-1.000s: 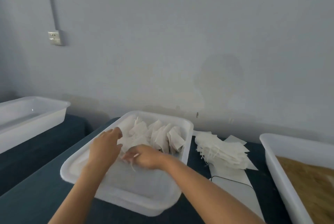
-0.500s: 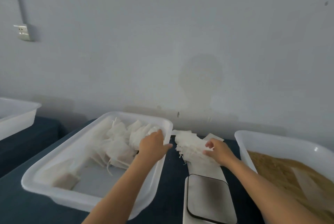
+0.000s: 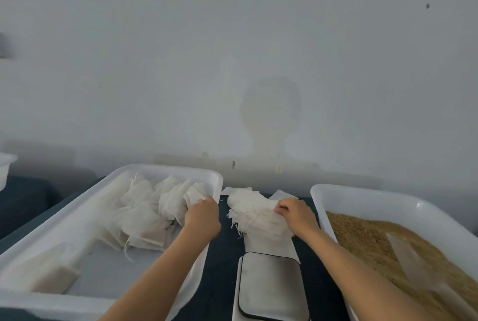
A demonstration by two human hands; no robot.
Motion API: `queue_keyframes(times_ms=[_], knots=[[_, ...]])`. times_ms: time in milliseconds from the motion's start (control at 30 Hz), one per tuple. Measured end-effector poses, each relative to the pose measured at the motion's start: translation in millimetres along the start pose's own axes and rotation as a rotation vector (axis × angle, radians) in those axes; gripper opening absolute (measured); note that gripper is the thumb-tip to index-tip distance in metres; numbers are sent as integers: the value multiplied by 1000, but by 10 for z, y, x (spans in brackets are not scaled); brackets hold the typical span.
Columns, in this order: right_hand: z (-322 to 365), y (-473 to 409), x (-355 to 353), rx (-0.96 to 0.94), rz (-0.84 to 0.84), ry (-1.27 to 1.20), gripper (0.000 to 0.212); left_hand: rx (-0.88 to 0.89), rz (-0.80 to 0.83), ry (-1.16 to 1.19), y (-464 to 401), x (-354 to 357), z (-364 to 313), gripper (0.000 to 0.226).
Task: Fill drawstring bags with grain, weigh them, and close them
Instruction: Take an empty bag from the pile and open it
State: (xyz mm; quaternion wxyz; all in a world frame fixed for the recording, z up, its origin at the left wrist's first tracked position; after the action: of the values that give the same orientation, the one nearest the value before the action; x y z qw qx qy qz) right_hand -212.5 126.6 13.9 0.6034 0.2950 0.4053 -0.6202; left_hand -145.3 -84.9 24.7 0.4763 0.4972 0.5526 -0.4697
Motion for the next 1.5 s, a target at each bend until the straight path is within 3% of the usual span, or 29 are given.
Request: queue_keyframes(times_ms=[200, 300, 400, 467, 567, 667, 800, 900, 1033, 1167, 1267, 1333, 1400, 1500], knots=[[-82, 36, 161, 23, 167, -18, 34, 5, -17, -15, 15, 9, -33, 34], [-75, 14, 202, 31, 200, 12, 23, 36, -5, -4, 24, 45, -40, 32], [-122, -22, 300, 47, 274, 109, 50, 62, -2, -16, 43, 55, -61, 30], [-153, -40, 362, 66, 308, 126, 55, 73, 12, -30, 38, 61, -70, 29], [-153, -102, 359, 50, 260, 141, 44, 75, 28, -111, 23, -5, -100, 34], [-109, -162, 309, 28, 200, 174, 33, 81, -87, -225, -48, -230, -241, 47], [-63, -216, 379, 26, 235, 299, 43, 186, -241, -200, -259, -424, -676, 37], [-40, -241, 465, -10, 264, 399, 37, 244, -217, -172, -409, -364, -916, 32], [17, -294, 427, -74, 140, 424, 30, 248, -84, -109, -561, -92, -1009, 32], [-28, -338, 246, -15, 3, 169, 26, 253, -25, -19, -625, 118, -965, 40], [-49, -383, -53, 28, -72, -127, 17, 240, -137, 122, -641, 94, -912, 33], [-33, -385, -291, 56, -65, -334, 22, 205, -232, 347, -633, 6, -876, 29], [-6, -328, -569, 61, -55, -518, 21, 176, -226, 619, -635, -67, -897, 34], [-48, -148, -957, 77, 14, -777, 17, 256, -263, 840, -569, -297, -1097, 26]])
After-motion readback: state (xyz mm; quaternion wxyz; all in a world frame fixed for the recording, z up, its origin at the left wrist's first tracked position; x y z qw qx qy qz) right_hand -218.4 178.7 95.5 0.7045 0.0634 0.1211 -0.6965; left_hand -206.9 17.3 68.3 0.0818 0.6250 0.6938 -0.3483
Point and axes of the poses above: each hand's wrist, its own y-axis away from the middle knuckle, its own x-axis out of the palm, z = x × y, the point moved 8 cm from there along -y, towards the middle knuckle, and after that the axes turned 9 degrees about x, right-handed, at the moved point
